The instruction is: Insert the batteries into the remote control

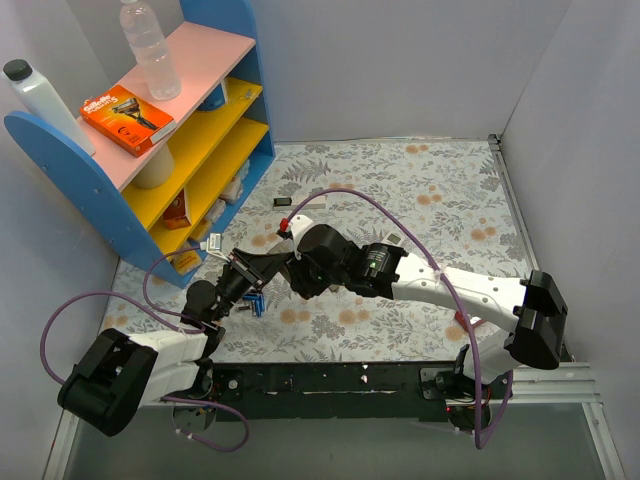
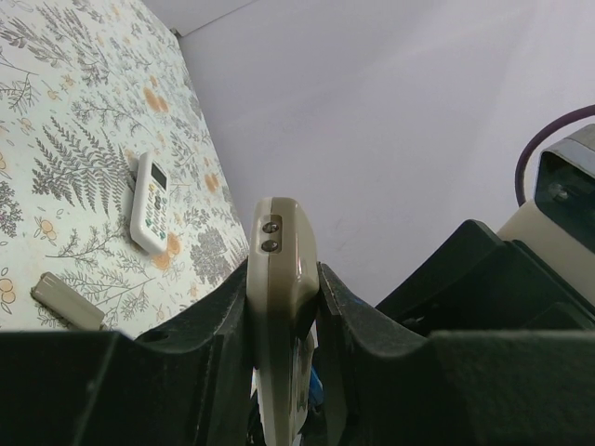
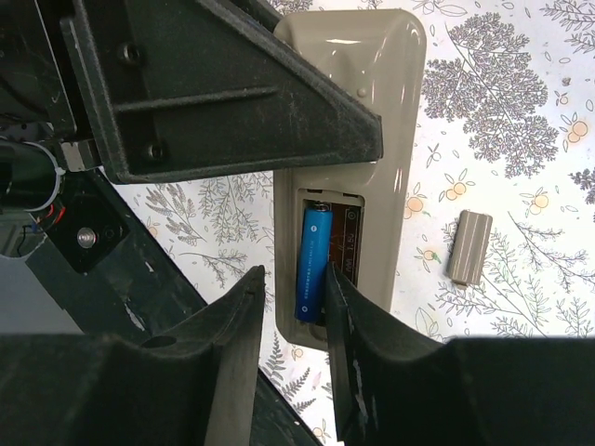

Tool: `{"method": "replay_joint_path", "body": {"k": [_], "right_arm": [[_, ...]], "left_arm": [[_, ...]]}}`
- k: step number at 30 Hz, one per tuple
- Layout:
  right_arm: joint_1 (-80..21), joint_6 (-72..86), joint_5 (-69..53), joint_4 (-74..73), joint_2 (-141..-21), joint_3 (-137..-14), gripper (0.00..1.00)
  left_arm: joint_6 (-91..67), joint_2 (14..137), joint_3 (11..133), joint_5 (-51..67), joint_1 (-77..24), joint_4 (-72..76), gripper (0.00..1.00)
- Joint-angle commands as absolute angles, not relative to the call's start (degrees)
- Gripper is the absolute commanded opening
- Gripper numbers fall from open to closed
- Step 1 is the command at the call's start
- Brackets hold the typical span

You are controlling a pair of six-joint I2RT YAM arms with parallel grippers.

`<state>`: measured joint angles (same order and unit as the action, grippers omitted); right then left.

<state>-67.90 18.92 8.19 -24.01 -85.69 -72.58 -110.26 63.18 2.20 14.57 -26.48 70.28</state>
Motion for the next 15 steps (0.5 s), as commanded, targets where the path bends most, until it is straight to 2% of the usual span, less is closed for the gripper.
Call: {"method": "replay_joint_path", "body": {"k": [1,5,15], "right_arm": [[-68.4,18.9,7.8,-24.5,-86.1,-74.7,0.41],[-68.5,18.7,7.6,-24.6,-86.1,-74.9,0.46],[-68.4,18.5,6.7,-24.3,-85.2,-74.9,0.46]], "left_arm": [[-113.1,62.8,-0.8,14.1,-27.0,75.6,0.0],[-114.0,63.7,-1.3,13.7,-26.9,76.7,0.0],[-114.6,63.8,-1.6,13.2,-26.9,76.8,0.0]]}}
